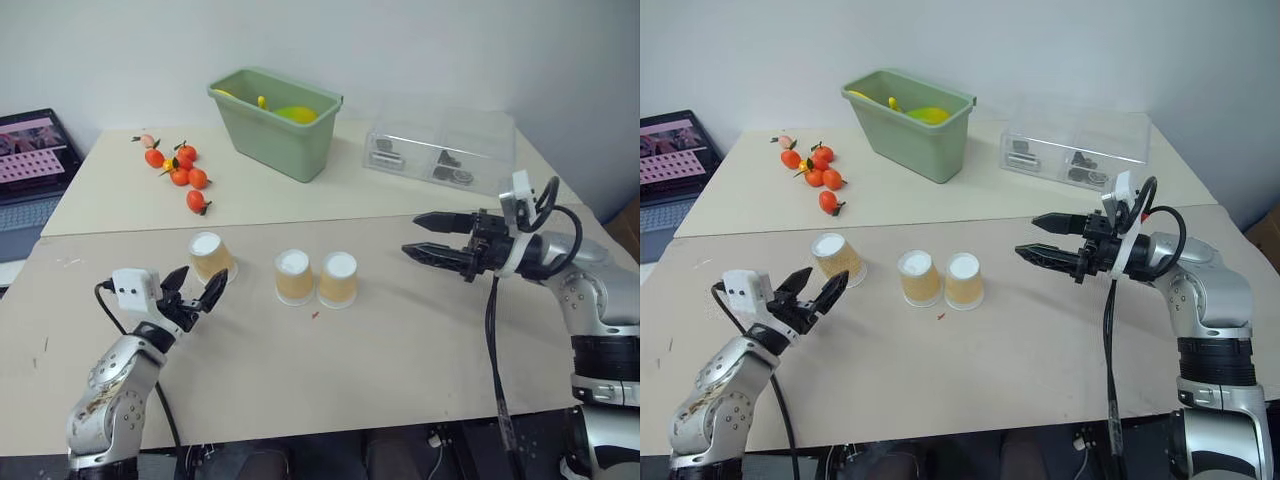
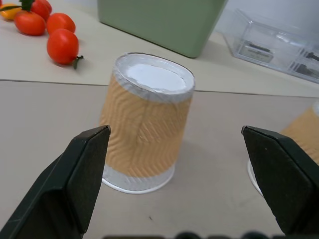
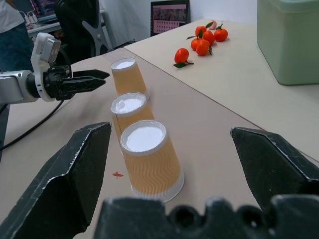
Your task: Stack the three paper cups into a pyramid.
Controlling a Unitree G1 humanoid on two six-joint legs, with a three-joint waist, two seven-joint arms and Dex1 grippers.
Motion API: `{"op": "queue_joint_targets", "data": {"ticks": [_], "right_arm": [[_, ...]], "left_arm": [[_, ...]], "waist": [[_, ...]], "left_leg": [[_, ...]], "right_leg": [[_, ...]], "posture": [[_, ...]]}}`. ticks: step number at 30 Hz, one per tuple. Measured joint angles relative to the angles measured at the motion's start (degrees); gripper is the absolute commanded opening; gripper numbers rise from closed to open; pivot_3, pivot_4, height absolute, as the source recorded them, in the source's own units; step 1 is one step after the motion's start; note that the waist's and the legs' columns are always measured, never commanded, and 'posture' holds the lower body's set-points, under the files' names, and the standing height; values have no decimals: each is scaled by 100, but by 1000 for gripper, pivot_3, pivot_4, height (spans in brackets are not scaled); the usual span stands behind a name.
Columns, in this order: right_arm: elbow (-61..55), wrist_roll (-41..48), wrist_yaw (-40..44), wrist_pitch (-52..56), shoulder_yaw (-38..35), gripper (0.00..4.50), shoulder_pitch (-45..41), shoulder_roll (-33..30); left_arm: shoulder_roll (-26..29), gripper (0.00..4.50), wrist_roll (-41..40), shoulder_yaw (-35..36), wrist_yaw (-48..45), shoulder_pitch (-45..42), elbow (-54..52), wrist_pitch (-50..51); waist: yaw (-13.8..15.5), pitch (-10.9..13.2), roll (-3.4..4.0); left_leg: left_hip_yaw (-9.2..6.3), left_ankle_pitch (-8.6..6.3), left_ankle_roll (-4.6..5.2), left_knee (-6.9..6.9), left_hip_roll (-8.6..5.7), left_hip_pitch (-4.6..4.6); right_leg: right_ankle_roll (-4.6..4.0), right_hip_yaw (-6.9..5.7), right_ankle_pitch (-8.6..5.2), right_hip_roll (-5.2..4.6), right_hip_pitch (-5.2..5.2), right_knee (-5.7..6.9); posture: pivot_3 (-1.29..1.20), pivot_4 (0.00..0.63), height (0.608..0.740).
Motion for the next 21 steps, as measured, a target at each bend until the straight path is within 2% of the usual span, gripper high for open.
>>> {"op": "queue_joint_targets", "data": {"ticks": [12,21], "right_arm": [[-101,41,-232,0,-2,4487,47,3],[-267,48,-377,-1,-39,4487,205,5]], "left_arm": [[58,4500,638,-272,186,-646,642,-7],[169,4500,963,-523,108,-1821,1505,-6]], "waist": [[10,0,0],[6,0,-1]], "left_leg": [[0,1,-1,1,-1,0],[-1,2,-3,2,-1,-5]], "right_leg": [[1,-1,1,0,1,0],[4,-2,3,0,0,1]], "posture": [[0,150,738],[0,150,738]]}}
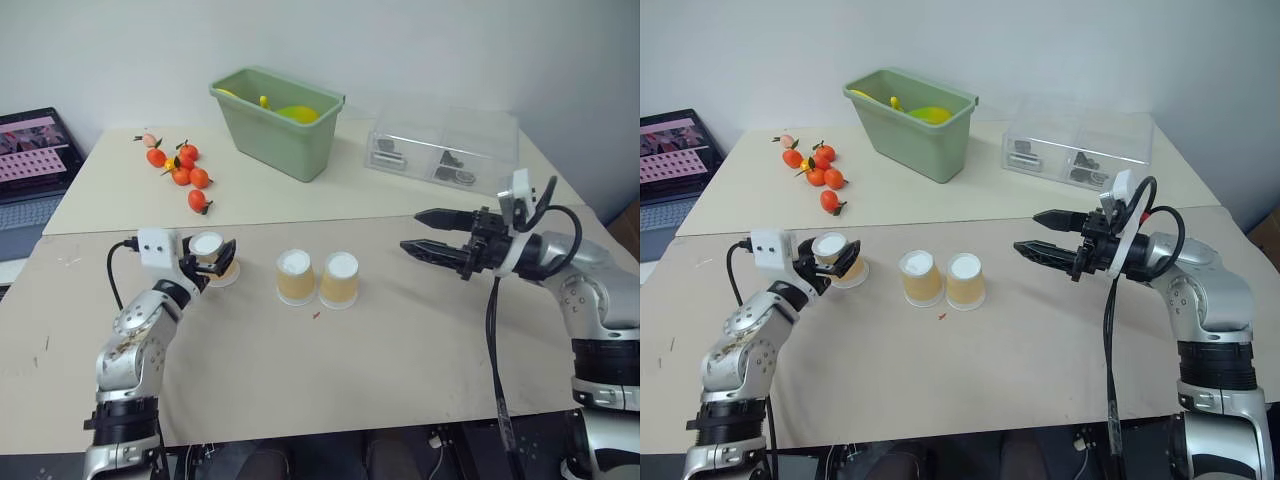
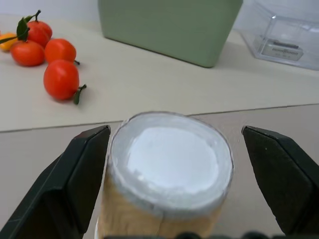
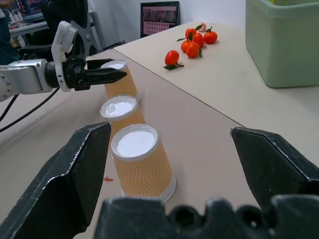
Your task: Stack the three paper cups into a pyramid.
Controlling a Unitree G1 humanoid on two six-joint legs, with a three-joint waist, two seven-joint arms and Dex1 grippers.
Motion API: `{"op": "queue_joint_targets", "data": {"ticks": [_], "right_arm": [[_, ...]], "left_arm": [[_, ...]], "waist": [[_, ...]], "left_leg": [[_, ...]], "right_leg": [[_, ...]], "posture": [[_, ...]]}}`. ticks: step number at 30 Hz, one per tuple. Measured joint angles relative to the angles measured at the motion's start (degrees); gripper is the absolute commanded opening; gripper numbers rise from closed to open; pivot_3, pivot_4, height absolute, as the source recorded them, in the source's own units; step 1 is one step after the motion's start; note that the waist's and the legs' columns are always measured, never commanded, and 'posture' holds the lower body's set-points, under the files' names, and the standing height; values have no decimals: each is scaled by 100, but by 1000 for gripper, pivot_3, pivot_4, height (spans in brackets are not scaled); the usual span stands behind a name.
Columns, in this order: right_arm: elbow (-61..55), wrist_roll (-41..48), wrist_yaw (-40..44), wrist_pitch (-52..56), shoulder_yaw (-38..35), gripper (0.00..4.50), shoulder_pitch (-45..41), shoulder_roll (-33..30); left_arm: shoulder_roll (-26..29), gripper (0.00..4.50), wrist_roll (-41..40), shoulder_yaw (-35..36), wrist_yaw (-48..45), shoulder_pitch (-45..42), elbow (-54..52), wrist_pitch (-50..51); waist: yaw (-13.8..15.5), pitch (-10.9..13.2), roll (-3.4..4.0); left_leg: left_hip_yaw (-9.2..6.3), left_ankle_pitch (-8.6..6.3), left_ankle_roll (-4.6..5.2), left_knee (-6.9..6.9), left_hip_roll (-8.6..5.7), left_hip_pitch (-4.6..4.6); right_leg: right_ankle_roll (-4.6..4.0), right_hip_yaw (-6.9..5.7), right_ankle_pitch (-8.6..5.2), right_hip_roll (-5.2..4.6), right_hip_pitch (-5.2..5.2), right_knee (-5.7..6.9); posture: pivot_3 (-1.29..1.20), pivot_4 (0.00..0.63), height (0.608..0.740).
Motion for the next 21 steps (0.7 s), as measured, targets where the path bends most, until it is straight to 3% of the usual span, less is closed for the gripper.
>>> {"op": "queue_joint_targets", "data": {"ticks": [1,2,5,6,14,21], "right_arm": [[-22,-1,-22,0,-5,4487,26,0],[-64,-1,-56,-1,-23,4500,67,-1],[-112,0,-135,-2,-50,4500,137,-1],[-127,1,-153,-2,-63,4500,174,-1],[-130,0,-220,-9,-86,4500,240,-2],[-130,-4,-256,-55,-66,4500,232,15]], "left_arm": [[20,4500,26,-10,-14,-99,103,0],[26,3990,52,-16,-57,-202,213,-16],[19,3186,75,-56,-199,-329,347,-96],[6,2710,76,-67,-219,-342,361,-96],[-23,2710,135,-238,-257,-444,376,-76],[-27,2710,145,-442,-381,-1093,406,71]], "waist": [[-1,0,0],[-1,0,0],[-10,0,0],[-11,0,0],[3,0,0],[3,0,-1]], "left_leg": [[0,0,0,0,-1,0],[0,0,0,1,-1,0],[0,0,0,1,-1,0],[0,0,0,1,0,0],[0,1,-1,3,-1,1],[0,3,-6,6,-2,-6]], "right_leg": [[2,0,1,0,1,0],[2,0,1,0,1,1],[3,1,2,0,1,2],[3,0,2,0,1,2],[3,1,2,0,1,0],[8,1,5,0,1,3]], "posture": [[0,150,738],[0,150,738],[0,150,738],[0,150,738],[0,150,738],[0,150,738]]}}
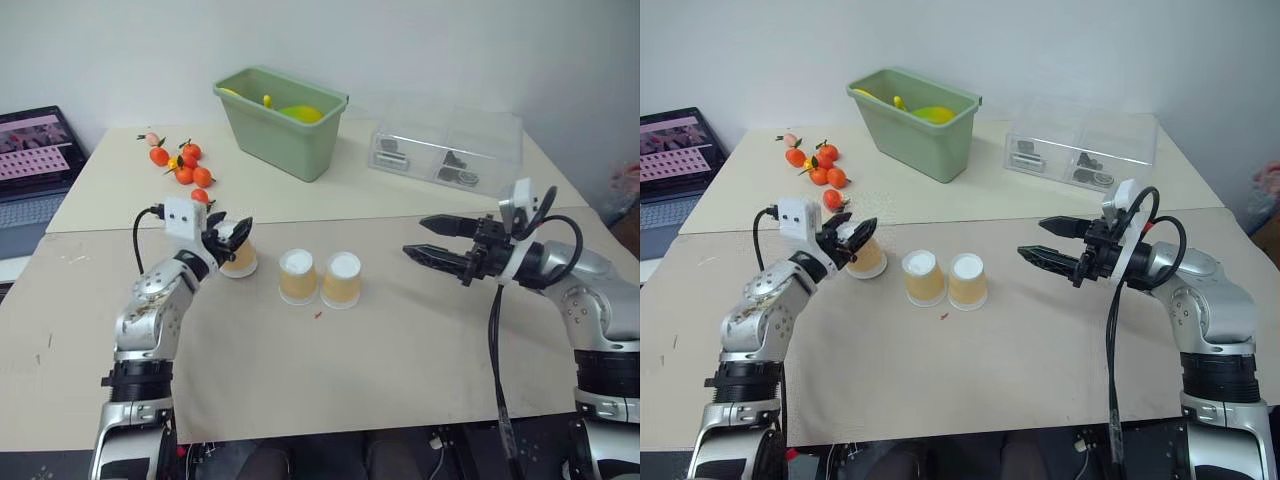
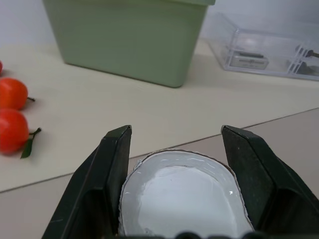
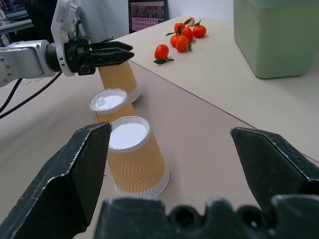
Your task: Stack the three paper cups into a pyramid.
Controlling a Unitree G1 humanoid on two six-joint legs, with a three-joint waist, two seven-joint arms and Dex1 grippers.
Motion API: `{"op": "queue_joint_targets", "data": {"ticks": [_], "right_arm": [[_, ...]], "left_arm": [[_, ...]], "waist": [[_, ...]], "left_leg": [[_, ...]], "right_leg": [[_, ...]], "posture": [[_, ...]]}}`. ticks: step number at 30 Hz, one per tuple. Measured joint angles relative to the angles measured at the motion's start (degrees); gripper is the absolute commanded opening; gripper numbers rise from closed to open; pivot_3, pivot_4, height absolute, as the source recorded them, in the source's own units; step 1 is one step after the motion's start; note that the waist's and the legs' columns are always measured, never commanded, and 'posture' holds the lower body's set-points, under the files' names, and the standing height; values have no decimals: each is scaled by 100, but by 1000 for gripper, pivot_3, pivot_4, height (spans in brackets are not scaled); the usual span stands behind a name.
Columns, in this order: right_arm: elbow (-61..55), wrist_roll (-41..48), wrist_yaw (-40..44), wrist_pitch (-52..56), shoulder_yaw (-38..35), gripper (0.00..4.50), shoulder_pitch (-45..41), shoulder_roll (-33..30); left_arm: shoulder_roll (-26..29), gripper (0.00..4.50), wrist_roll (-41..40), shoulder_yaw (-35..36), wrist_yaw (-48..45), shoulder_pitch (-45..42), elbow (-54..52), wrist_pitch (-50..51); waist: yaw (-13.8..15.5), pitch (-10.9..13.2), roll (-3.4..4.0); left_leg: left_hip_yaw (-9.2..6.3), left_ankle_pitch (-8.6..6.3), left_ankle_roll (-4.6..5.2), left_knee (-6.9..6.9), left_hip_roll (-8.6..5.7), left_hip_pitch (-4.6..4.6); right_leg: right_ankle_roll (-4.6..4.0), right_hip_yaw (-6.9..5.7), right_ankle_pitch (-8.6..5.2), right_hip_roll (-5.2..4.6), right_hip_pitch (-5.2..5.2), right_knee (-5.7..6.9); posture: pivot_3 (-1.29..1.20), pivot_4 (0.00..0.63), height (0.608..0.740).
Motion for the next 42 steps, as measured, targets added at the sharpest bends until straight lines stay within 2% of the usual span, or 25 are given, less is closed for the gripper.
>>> {"op": "queue_joint_targets", "data": {"ticks": [8,16,20,29,42], "right_arm": [[-14,-5,-29,-66,20,4500,118,38],[-95,-4,-56,-75,12,4500,239,35],[-213,0,-119,-76,-25,4500,416,33],[-600,39,-234,-75,-204,4500,761,4],[-1576,785,-114,264,-328,4500,1140,-276]], "left_arm": [[0,2710,-312,-250,-483,-1116,-122,562],[219,2710,-1423,-482,-1693,-2364,-197,2004],[350,2710,-1640,-521,-2180,-2682,-158,2231],[688,2710,-1313,-1340,-3326,-2621,101,2131],[620,2710,-1172,-1405,-3752,-2393,285,2005]], "waist": [[-17,0,-1],[-63,1,-1],[-89,1,-1],[-149,1,-1],[-141,1,-1]], "left_leg": [[0,14,-24,2,-1,-3],[0,13,-23,5,-3,-2],[0,14,-24,6,-3,-2],[0,13,-23,7,-4,-2],[0,-5,9,11,-3,-2]], "right_leg": [[3,1,2,0,1,-1],[5,1,2,0,1,2],[5,1,2,0,2,4],[4,3,2,0,1,5],[5,3,2,0,2,5]], "posture": [[0,150,738],[0,150,738],[0,150,738],[0,150,738],[0,150,738]]}}
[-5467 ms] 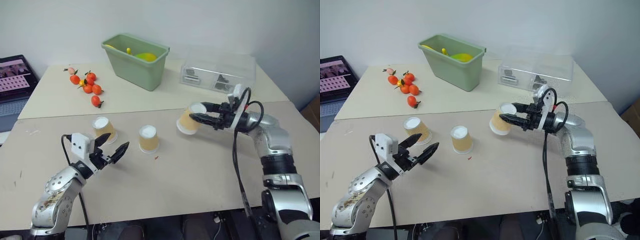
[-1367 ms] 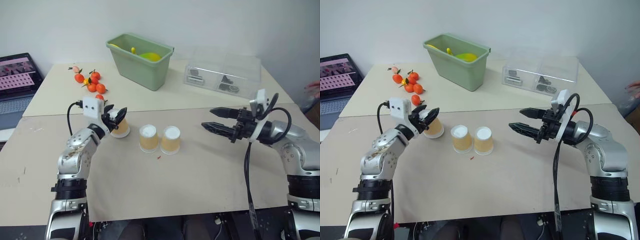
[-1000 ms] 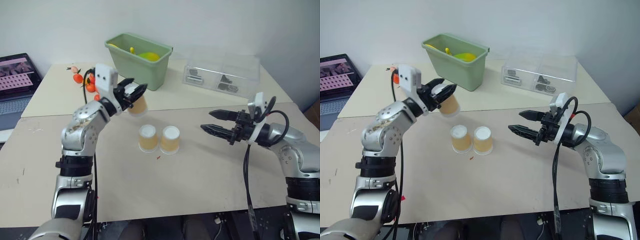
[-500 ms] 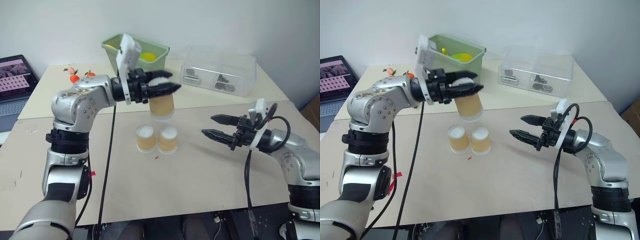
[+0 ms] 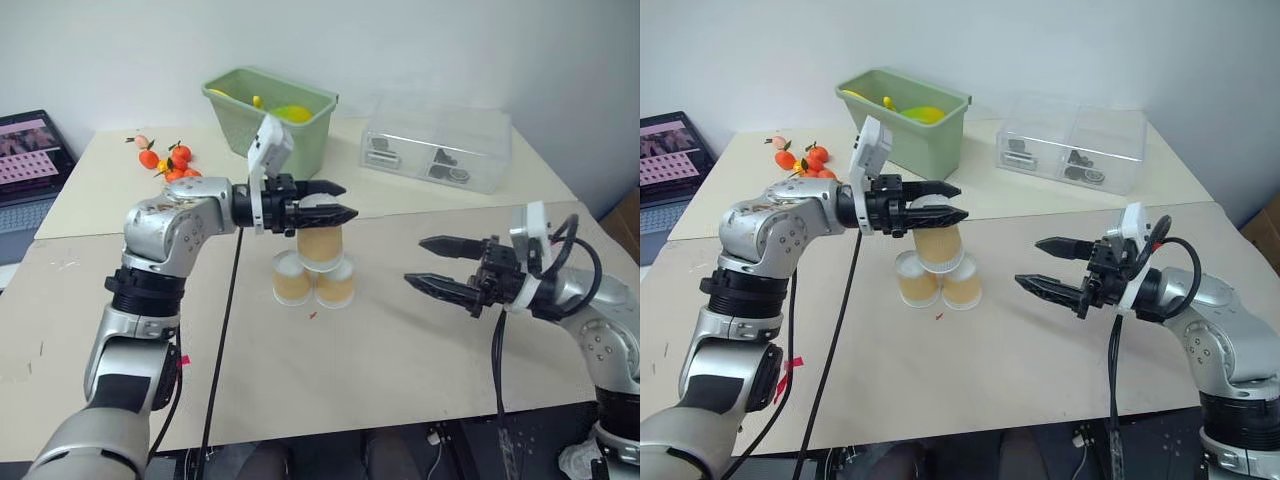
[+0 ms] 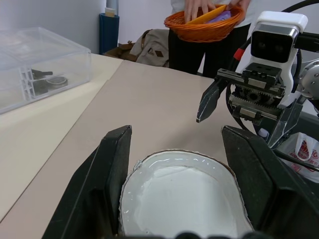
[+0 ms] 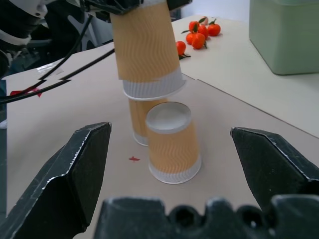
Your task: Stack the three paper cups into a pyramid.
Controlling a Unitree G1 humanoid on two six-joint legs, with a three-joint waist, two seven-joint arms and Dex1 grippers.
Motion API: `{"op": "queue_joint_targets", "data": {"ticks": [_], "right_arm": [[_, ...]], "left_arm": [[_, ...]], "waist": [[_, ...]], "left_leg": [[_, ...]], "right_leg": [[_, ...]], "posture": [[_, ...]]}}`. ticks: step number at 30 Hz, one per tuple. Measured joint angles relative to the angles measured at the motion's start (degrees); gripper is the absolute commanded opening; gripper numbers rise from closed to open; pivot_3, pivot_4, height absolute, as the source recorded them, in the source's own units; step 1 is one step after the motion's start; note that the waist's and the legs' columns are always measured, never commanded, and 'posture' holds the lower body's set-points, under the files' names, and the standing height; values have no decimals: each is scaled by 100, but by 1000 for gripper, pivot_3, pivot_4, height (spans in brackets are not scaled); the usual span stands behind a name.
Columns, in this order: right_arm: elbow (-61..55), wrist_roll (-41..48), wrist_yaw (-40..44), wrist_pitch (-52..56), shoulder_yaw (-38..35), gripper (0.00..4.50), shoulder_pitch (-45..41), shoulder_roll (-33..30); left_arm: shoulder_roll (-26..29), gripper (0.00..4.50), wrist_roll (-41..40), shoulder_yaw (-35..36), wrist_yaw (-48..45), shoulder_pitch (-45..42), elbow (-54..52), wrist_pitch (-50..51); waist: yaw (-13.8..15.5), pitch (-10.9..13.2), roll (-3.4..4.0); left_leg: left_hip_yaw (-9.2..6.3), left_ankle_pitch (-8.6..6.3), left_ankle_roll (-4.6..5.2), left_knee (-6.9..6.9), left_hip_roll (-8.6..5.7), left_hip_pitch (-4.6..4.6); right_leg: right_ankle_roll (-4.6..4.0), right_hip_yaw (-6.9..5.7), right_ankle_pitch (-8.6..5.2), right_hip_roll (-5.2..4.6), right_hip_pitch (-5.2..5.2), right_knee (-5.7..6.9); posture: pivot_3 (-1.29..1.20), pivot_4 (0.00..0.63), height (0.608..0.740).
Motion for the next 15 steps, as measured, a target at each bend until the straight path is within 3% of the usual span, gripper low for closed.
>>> {"op": "queue_joint_targets", "data": {"ticks": [15], "right_arm": [[-89,338,-134,37,-100,4500,-73,-8]], "left_arm": [[67,2710,143,-2,-172,110,10,-47]], "waist": [[12,0,0]], "left_leg": [[0,0,1,1,0,0]], "right_leg": [[0,0,0,0,0,2]], "posture": [[0,150,738]]}}
